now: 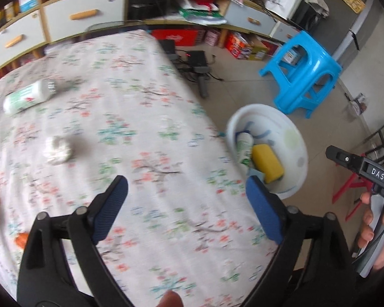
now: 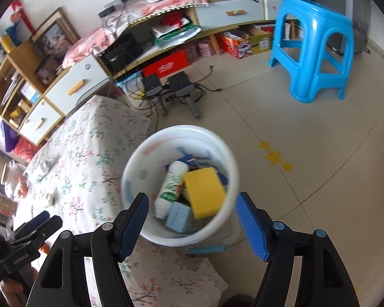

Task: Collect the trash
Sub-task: 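Grasp the printed snack pouch with the left gripper while the right gripper grasps the orange toy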

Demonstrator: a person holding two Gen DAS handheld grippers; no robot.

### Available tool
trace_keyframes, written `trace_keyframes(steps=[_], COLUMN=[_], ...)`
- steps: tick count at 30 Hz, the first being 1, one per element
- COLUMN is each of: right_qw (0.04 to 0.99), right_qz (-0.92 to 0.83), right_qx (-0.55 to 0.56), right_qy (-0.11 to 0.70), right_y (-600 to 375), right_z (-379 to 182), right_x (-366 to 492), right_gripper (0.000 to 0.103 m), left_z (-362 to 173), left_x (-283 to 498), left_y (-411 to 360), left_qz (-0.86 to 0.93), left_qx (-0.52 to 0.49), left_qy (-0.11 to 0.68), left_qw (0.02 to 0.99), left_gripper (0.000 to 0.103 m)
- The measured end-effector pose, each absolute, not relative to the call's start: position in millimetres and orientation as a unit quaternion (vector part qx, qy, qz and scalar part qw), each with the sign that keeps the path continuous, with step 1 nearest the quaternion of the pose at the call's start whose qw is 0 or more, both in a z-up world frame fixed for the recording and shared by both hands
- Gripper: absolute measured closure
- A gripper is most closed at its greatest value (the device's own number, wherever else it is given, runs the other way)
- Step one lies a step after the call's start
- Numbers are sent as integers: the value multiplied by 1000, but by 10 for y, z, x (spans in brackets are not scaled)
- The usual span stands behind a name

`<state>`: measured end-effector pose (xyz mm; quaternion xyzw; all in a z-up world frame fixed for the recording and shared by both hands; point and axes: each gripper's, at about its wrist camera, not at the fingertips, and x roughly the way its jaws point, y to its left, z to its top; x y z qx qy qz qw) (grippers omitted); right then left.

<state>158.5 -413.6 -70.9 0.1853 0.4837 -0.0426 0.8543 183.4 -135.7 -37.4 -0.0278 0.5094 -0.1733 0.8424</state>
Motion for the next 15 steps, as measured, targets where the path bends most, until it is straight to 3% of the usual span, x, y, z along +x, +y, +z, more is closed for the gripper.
trace_keyframes(steps=[15], right_qw=[859], right_qz=[16], right_qx=[127], right_qy=[495], right_y=[-3127], right_z=[-656], right_x=[1838], right_gripper=[28], left_z=[-338], left_x=[1660], left_y=[-287], left_qz=[-85], left_qx=[-43], left_qy=[494], left_qw=[864], left_gripper=[4])
